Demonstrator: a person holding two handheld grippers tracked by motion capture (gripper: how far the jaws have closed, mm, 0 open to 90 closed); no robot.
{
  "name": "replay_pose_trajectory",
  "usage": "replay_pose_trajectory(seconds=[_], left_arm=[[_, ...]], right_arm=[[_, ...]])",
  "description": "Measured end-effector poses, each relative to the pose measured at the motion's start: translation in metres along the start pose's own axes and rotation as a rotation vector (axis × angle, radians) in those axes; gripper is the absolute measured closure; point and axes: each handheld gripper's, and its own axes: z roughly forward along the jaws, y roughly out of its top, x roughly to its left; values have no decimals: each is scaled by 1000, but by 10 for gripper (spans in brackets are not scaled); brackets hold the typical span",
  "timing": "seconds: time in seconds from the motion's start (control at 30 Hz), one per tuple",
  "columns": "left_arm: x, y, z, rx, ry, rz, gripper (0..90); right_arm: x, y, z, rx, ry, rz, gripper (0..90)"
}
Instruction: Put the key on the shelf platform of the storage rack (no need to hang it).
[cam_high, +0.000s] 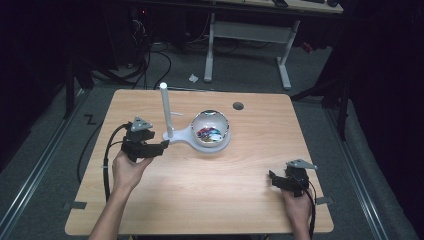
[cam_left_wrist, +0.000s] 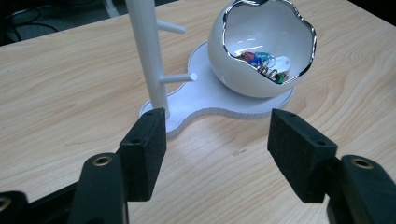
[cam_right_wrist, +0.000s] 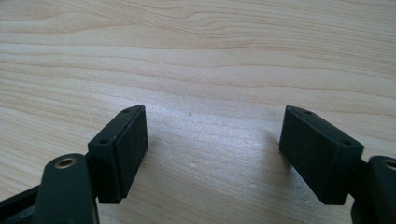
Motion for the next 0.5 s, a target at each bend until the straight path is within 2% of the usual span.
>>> replay_pose_trajectory(seconds=[0.5], left_arm=[[5,-16,-4,2,16,-22,373]], right_arm=[[0,0,0,-1,-1,1,239]])
